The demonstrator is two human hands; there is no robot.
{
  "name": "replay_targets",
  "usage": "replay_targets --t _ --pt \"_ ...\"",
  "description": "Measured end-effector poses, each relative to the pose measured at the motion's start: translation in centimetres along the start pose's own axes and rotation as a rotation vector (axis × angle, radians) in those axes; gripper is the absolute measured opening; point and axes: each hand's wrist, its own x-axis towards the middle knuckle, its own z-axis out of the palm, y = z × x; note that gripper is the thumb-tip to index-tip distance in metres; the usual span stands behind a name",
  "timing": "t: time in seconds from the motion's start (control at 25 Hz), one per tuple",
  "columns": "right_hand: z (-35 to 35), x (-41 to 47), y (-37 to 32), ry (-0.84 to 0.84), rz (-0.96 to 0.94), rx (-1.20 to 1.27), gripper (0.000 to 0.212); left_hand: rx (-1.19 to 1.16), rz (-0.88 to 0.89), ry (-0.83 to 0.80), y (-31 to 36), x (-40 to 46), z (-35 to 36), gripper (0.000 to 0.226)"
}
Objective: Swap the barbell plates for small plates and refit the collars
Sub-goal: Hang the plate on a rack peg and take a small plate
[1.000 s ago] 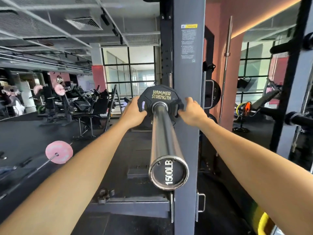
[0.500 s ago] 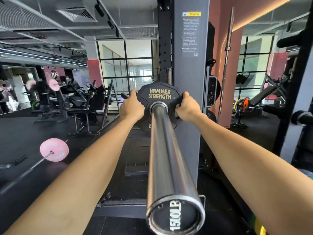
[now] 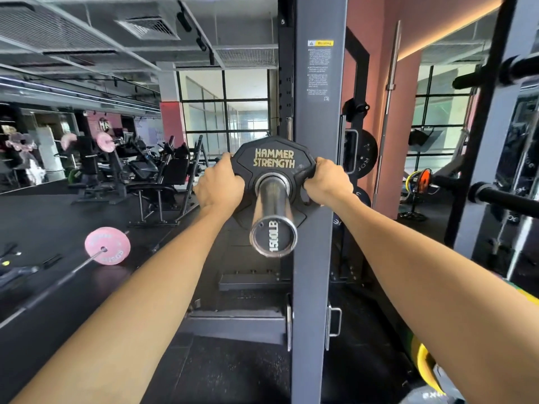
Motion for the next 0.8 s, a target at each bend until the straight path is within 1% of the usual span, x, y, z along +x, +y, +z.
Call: replay_targets --t 0.28,0.48,0.64,0.8 --pt "-5.1 -8.5 -1.4 0.004 -0.037 -0.029 0.028 -0.001 0.042 0.030 0.7 -7.4 -7.5 0.059" --pt "-7.3 -12.7 -2.4 0.022 -0.051 -0.030 0.024 -0.012 0.061 -0.017 0.6 -10.3 -10.9 0.049" --pt "-9.1 -15.7 -3.2 0.008 -0.039 -0.035 0.026 -0.014 0.111 -0.051 0.4 -12.1 -13.3 0.044" --pt "-10.6 -18.1 -3.5 0.013 -0.057 -0.048 0.024 0.006 0.151 -0.029 0.2 -13.5 -14.7 0.053"
